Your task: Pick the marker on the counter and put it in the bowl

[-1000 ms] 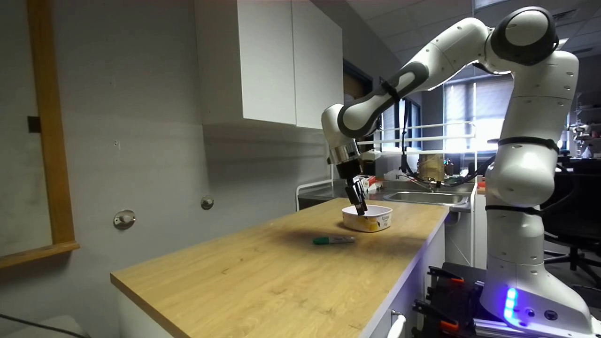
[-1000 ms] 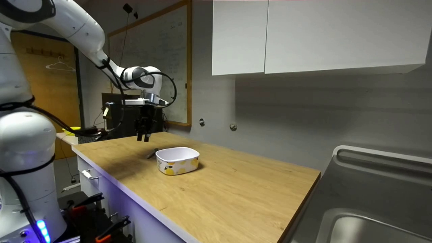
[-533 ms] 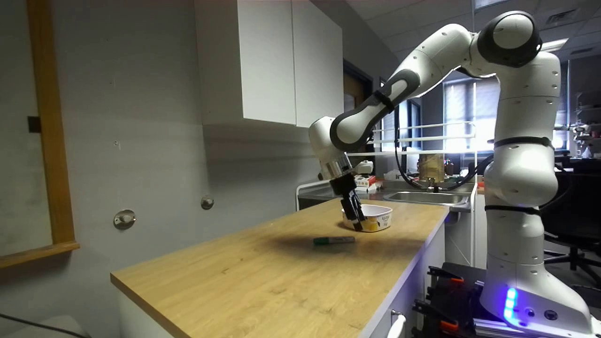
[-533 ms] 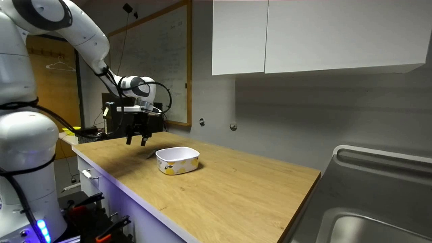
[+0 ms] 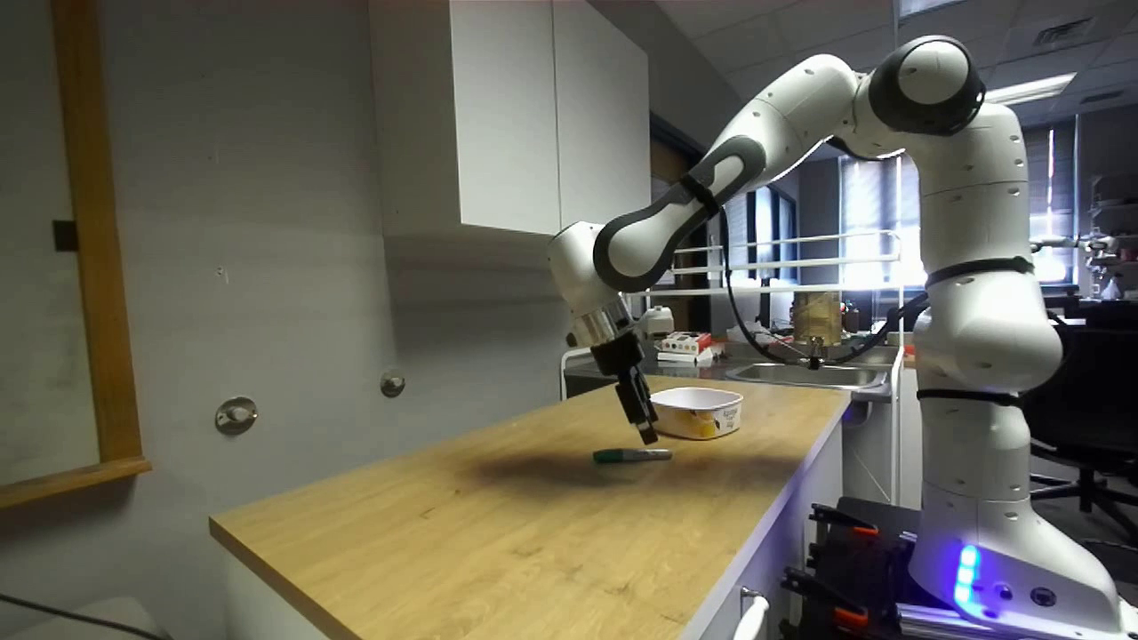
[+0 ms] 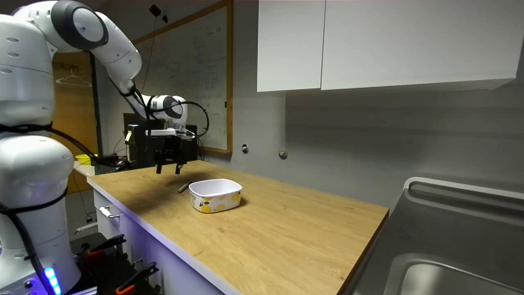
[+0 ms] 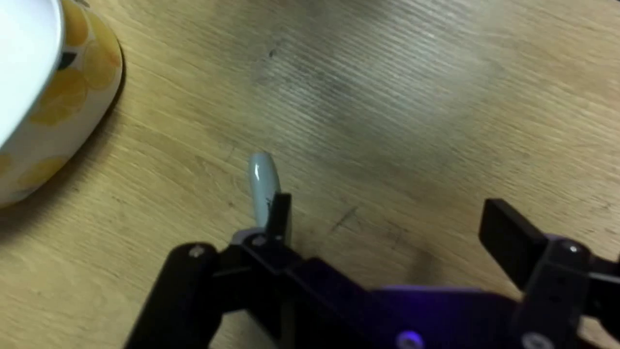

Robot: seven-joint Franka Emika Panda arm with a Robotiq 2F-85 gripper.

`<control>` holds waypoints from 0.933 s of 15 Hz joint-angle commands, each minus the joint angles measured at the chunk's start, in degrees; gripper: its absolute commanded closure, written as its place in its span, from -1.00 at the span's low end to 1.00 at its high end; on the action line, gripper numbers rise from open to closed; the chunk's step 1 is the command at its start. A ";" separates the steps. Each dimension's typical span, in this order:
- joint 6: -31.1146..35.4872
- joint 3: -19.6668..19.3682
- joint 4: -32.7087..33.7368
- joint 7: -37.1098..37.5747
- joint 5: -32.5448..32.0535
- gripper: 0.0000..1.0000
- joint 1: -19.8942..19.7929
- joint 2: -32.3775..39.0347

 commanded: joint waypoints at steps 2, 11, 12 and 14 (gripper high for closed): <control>-2.24 -0.36 6.29 -2.38 -4.20 -1.00 0.03 7.26; -3.12 -2.06 13.46 -9.78 -8.32 -1.00 -1.21 15.13; -3.26 -2.15 14.06 -10.38 -8.26 -1.00 -1.28 15.63; -3.05 -2.45 14.86 -11.39 -7.74 -1.00 -1.78 16.93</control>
